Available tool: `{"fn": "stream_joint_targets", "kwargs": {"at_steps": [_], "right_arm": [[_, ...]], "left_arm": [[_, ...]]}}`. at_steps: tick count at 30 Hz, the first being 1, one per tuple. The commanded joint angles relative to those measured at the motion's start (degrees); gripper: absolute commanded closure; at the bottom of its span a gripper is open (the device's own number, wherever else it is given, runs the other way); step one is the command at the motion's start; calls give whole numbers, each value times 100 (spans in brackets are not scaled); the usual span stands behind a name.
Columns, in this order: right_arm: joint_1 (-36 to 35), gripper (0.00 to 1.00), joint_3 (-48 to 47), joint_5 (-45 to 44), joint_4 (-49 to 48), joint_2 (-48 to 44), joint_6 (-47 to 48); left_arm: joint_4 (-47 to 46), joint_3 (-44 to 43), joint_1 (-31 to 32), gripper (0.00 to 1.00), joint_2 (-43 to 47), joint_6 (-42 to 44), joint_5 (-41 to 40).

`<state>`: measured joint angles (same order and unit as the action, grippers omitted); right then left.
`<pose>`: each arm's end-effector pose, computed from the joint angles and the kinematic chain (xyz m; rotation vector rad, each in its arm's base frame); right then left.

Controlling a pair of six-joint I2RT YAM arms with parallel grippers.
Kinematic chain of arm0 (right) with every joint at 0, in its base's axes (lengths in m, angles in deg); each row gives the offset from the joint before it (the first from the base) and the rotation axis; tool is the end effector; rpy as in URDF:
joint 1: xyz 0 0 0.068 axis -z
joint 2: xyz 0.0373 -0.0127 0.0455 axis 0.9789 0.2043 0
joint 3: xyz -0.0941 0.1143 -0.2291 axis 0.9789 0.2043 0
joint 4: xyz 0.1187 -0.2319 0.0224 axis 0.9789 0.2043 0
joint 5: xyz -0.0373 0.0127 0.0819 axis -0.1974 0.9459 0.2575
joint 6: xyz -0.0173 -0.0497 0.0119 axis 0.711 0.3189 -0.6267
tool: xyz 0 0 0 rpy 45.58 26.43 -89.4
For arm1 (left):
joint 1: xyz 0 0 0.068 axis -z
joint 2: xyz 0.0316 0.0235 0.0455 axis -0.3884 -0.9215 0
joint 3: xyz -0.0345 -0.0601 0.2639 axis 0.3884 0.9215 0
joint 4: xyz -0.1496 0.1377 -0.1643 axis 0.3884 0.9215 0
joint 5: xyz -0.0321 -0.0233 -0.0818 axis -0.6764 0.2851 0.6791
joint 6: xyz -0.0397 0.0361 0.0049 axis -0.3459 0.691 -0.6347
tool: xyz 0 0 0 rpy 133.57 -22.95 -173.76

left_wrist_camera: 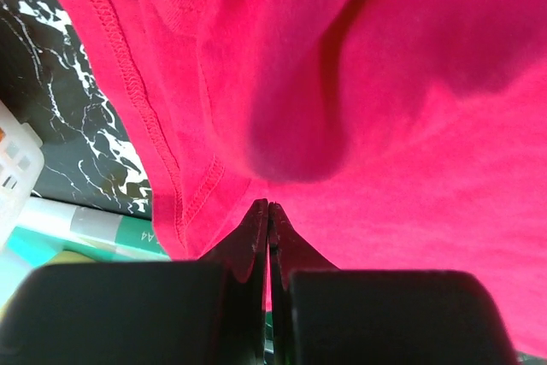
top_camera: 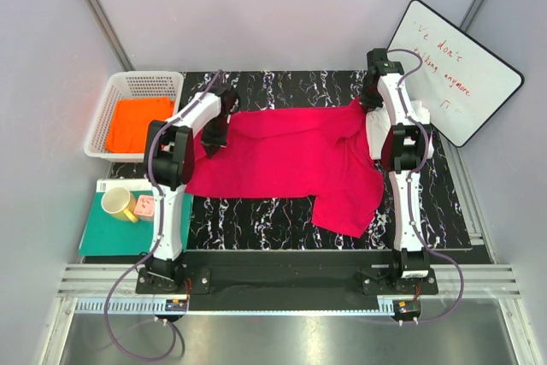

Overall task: Fold and stack the t-shirts
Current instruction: Fold the flattened tshirt in 1/3 of the way

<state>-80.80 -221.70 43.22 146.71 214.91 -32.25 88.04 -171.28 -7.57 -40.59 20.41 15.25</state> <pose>0.5516 0.0211 0.1793 0.3637 2.6658 -0.0462 0.4214 -0.1057 0.1731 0.1207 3.0579 0.3909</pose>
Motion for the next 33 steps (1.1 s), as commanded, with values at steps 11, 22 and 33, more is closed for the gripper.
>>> {"fn": "stream_joint_targets", "kwargs": {"at_steps": [11, 22, 33], "right_arm": [[171, 97, -56, -86, -196, -80, 54], [224, 97, -3, -147, -196, -132, 27], [224, 97, 32, 63, -205, -132, -25]], "left_arm": [[147, -914, -764, 100, -649, -301, -1039], [112, -879, -1388, 100, -579, -372, -1268], [-591, -843, -1047, 100, 563, -196, -65]]}}
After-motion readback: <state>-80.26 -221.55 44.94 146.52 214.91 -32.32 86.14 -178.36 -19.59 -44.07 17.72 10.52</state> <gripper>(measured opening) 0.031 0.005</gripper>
